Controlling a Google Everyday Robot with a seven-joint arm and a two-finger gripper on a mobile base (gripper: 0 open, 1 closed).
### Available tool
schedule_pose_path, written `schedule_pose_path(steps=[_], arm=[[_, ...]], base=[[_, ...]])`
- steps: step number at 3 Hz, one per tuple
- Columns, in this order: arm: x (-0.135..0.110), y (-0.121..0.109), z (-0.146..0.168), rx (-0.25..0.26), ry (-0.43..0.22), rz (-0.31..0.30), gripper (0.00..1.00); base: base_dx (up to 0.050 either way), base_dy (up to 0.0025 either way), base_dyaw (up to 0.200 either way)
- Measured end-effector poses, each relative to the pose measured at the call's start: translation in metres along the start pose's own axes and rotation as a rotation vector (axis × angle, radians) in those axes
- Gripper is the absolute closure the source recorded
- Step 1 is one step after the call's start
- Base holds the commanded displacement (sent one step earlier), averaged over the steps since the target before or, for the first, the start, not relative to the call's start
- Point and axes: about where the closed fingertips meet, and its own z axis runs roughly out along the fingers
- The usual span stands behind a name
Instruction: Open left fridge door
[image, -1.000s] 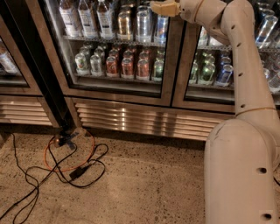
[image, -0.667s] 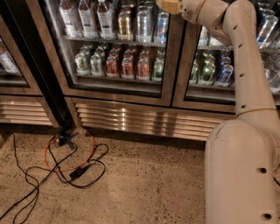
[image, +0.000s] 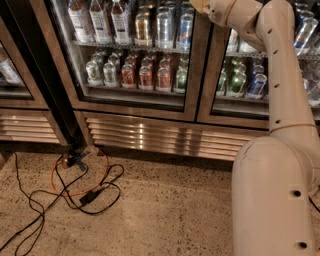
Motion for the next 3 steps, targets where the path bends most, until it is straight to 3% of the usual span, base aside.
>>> schedule_pose_path(steps=[1, 3], arm=[[0.0, 0.0, 0.0, 0.0, 0.0, 0.0, 1.0], [-0.0001, -0.0041, -0.0031, 0.0, 0.0, 0.0, 1.0]], base=[[0.0, 0.0, 0.0], [0.0, 0.0, 0.0]])
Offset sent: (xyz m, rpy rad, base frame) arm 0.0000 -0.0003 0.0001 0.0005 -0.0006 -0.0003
